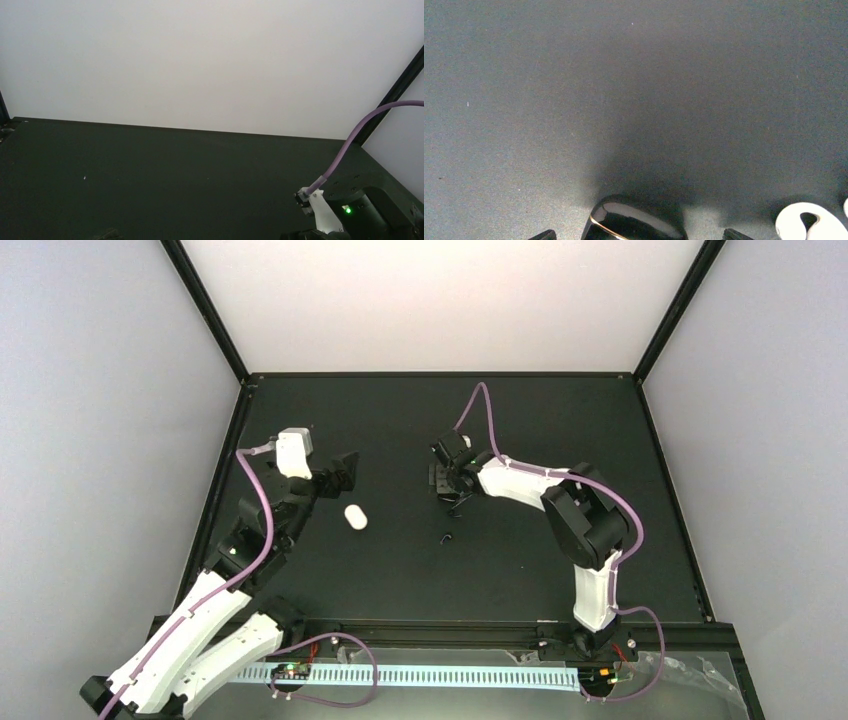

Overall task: Insert the wireless bluetooth earbuds into the charging case
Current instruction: Move the charging case to the center of the board, then pick up the charging case at the center of the board.

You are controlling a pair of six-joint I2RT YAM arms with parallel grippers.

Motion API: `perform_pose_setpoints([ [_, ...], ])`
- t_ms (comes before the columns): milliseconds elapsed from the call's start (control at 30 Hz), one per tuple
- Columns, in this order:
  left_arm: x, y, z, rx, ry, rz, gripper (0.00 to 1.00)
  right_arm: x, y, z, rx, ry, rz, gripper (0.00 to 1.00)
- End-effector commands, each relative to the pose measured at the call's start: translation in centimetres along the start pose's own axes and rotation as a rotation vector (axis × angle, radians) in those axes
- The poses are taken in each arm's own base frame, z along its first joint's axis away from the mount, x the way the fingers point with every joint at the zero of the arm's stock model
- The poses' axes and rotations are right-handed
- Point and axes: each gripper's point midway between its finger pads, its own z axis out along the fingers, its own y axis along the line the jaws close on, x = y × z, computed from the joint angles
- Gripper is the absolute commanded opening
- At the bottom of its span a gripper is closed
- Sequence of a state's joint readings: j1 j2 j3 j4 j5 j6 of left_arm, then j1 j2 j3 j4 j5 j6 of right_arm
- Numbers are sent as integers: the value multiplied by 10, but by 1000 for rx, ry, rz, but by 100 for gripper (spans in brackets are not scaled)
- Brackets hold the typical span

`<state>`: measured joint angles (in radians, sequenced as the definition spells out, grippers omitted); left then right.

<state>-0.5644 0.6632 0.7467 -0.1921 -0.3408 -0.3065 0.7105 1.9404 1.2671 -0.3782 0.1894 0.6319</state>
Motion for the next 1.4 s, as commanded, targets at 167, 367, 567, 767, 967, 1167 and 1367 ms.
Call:
perform_pose_setpoints([
  [167,1,0,4,-12,5,22,99,-17,24,10,-94,-6,-182,87],
  [367,2,0,5,-13,9,24,99,-18,35,16,-129,21,-248,88],
  [567,2,0,4,-12,7,24,99,0,35,17,-160,67,-245,86],
  [767,2,-1,5,-6,8,22,99,18,32,10,-169,97,-261,76],
  [967,2,0,5,-13,8,25,99,24,31,-1,-159,91,-280,67],
  [1167,2,-1,4,-9,8,24,99,25,23,-10,-114,87,-326,64],
  [1367,2,-1,4,-7,8,22,99,28,15,-3,-30,109,-384,66],
])
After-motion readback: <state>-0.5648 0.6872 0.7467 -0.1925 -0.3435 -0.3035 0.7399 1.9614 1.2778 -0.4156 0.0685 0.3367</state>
